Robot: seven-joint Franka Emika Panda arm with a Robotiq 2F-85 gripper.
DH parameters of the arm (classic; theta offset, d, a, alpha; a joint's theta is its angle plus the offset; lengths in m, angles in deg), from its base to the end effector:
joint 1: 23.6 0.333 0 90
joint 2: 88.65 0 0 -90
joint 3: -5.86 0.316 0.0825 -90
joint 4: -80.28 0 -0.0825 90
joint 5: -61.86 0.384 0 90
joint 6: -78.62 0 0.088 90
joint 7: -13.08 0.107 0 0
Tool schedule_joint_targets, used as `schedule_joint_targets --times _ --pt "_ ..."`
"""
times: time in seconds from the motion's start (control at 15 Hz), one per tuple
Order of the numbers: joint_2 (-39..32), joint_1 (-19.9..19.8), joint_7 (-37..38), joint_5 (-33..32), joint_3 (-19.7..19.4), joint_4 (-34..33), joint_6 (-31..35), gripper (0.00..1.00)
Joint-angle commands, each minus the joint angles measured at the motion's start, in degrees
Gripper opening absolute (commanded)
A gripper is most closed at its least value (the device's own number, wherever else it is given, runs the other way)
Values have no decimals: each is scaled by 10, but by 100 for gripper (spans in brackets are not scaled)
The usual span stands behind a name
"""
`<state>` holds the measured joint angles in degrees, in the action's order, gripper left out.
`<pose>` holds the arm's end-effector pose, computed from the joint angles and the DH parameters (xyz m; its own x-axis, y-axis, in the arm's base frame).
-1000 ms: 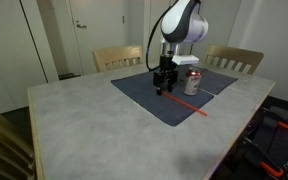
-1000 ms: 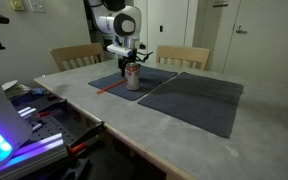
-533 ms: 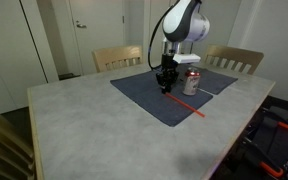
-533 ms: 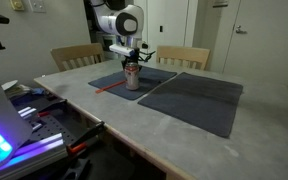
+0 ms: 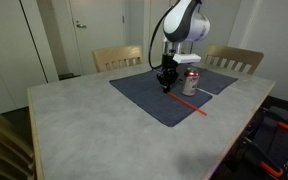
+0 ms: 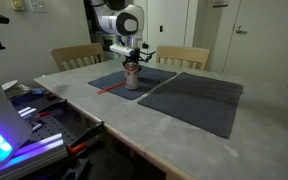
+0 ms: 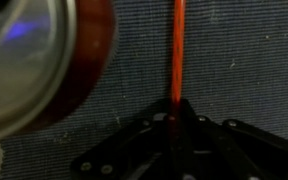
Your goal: Put the red straw in the can
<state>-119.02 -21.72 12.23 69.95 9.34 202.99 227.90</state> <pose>0.5568 0.0503 0.1466 0.9972 -0.0193 -0.0716 -0.0261 -0.9951 -0.0952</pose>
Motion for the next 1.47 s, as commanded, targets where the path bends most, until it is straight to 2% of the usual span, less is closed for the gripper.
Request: schedule_joint_targets --times 0.0,0.53,1.07,1.4 --pt "-2 4 13 -14 -4 -1 -2 2" --pt "31 2 12 -13 2 8 -25 2" --pt "92 10 41 -15 -2 6 -101 2" --pt "129 12 54 -13 -2 5 -116 2"
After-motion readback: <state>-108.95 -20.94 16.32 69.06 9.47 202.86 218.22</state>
